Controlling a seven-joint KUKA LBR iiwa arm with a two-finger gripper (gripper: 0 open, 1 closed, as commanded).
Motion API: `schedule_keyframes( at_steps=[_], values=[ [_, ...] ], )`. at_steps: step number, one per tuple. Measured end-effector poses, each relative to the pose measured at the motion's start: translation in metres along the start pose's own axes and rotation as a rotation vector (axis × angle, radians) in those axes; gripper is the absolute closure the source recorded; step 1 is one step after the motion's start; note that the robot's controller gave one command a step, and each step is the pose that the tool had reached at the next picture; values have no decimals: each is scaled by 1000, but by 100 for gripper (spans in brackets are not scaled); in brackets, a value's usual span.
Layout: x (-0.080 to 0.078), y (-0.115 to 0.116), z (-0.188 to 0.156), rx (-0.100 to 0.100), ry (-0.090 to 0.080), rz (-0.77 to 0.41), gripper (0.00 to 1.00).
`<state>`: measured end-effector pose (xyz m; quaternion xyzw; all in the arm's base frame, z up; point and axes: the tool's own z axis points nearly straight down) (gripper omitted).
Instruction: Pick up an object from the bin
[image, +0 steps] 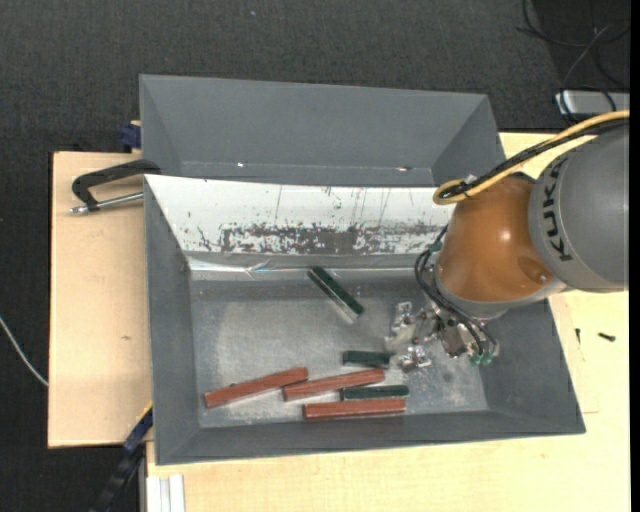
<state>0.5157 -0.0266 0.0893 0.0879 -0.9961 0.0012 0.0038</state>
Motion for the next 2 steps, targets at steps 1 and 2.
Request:
schedule_keyframes(
  at_steps=[1,2],
  values=[
    [0,0,0,0,-1,0,100],
    [-2,-13,-139,-1,-15,21,100]
  ],
)
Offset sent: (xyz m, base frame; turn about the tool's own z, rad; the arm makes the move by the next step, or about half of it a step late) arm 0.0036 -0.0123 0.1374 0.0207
